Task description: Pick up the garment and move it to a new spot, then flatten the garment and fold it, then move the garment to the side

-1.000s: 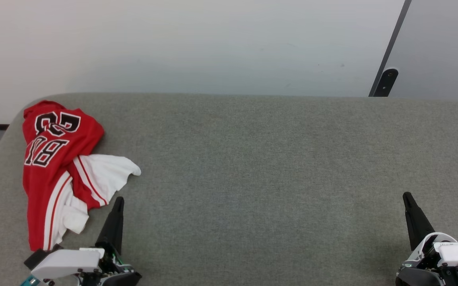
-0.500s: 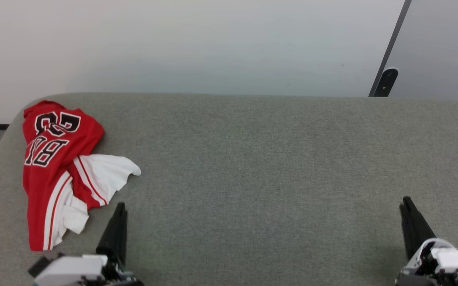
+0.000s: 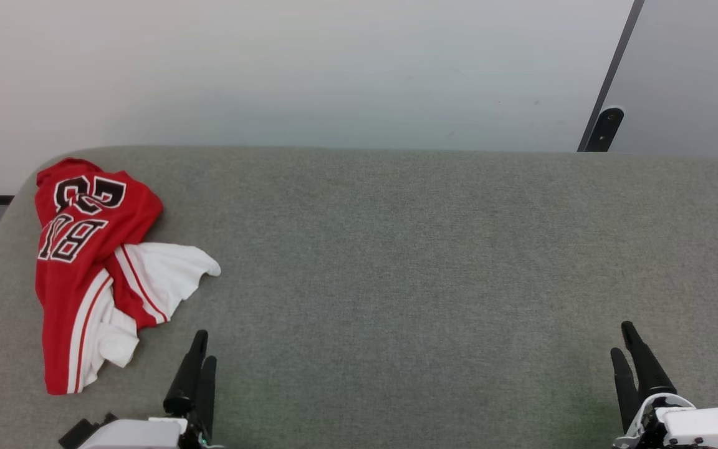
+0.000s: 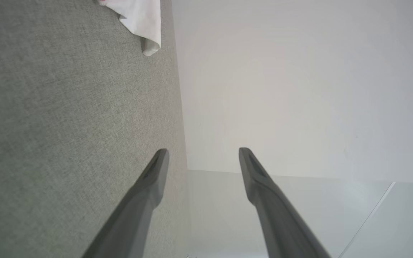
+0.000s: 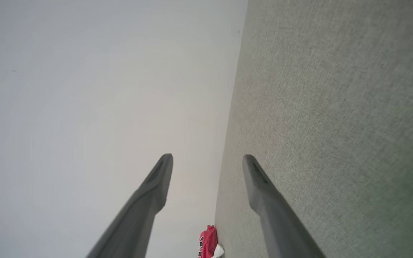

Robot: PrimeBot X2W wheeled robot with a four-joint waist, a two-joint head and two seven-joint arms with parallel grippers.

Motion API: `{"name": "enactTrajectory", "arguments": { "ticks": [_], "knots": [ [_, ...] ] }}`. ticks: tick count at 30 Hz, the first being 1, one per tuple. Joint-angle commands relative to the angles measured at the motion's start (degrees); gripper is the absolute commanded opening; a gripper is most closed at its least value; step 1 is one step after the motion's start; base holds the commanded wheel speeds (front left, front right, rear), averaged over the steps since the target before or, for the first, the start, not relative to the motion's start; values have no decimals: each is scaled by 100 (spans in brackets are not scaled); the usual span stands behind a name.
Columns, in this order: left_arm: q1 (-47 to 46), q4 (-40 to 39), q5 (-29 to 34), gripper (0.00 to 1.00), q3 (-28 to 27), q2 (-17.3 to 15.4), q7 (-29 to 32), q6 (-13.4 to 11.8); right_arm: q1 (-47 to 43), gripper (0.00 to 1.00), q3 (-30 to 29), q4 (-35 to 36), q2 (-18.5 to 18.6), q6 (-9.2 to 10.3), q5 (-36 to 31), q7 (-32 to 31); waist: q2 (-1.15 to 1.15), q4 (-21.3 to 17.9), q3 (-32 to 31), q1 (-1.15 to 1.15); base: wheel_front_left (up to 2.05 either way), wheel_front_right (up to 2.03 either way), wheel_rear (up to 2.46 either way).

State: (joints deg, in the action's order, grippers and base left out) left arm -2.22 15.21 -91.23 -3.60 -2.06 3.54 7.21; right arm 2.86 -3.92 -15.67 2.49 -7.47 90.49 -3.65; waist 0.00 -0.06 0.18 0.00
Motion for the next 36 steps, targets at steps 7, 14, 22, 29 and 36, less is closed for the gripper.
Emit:
{"name": "enactTrajectory", "arguments": {
  "ticks": [7, 14, 22, 29, 36],
  "knots": [
    [-41, -259, 800, 100, 126, -35, -225, -20, 30, 100, 119, 208, 23, -4, -858, 236, 0, -6, -11, 0, 0, 0, 0],
    [13, -345, 1770, 100, 231, -82, -372, -68, -47, 100, 149, 252, 25, -4, -1912, 382, 0, -8, -26, 0, 0, 0, 0],
    [83, -423, 3184, 100, 432, -243, -548, -257, -160, 100, 81, 276, 29, -4, -3301, 560, 0, -8, -53, 0, 0, 0, 0],
    [162, -660, 4131, 100, 609, -397, -696, -360, -228, 100, -36, 285, 31, -4, -4113, 706, 0, -16, -80, 0, 0, 0, 0],
    [236, -812, 4715, 100, 728, -477, -831, -453, -279, 100, -67, 281, 34, -4, -4637, 837, 0, -42, -100, 0, 0, 0, 0]
  ]
}}
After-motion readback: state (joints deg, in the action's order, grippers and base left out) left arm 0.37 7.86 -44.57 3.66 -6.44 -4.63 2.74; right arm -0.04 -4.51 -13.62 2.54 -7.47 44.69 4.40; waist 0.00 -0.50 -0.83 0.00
